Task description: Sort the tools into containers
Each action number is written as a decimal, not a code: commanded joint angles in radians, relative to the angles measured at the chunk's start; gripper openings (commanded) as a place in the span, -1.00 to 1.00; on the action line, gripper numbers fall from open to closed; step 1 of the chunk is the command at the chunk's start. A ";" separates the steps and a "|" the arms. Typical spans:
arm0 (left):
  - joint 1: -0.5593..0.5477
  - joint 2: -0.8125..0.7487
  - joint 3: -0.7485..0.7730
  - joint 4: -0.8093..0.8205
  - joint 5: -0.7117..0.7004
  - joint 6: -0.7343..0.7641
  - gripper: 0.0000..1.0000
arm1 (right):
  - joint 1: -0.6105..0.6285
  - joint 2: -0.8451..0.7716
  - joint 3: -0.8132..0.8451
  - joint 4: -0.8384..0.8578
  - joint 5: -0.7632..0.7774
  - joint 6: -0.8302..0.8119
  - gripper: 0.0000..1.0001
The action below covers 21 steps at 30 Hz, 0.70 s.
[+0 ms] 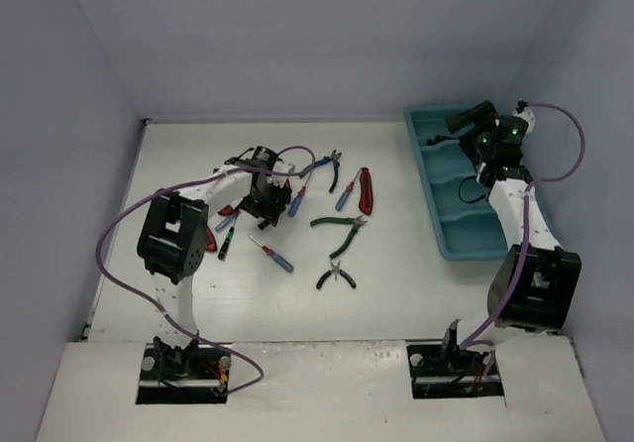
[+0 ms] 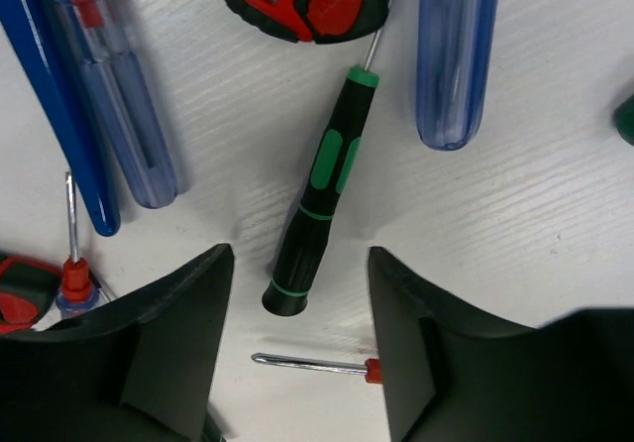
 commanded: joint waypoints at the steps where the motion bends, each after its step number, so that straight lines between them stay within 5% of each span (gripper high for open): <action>1: -0.010 -0.017 0.008 -0.008 0.012 -0.010 -0.06 | 0.032 -0.110 -0.043 0.024 -0.040 -0.046 0.51; 7: -0.010 -0.021 0.009 -0.010 0.032 -0.005 -0.62 | 0.118 -0.189 -0.103 0.005 -0.024 -0.076 0.52; 11: -0.016 -0.120 -0.004 -0.020 0.056 -0.013 -0.83 | 0.231 -0.224 -0.145 0.003 -0.013 -0.056 0.52; 21: -0.026 -0.429 -0.014 -0.032 0.210 -0.140 -1.00 | 0.563 -0.256 -0.166 0.008 0.038 0.036 0.65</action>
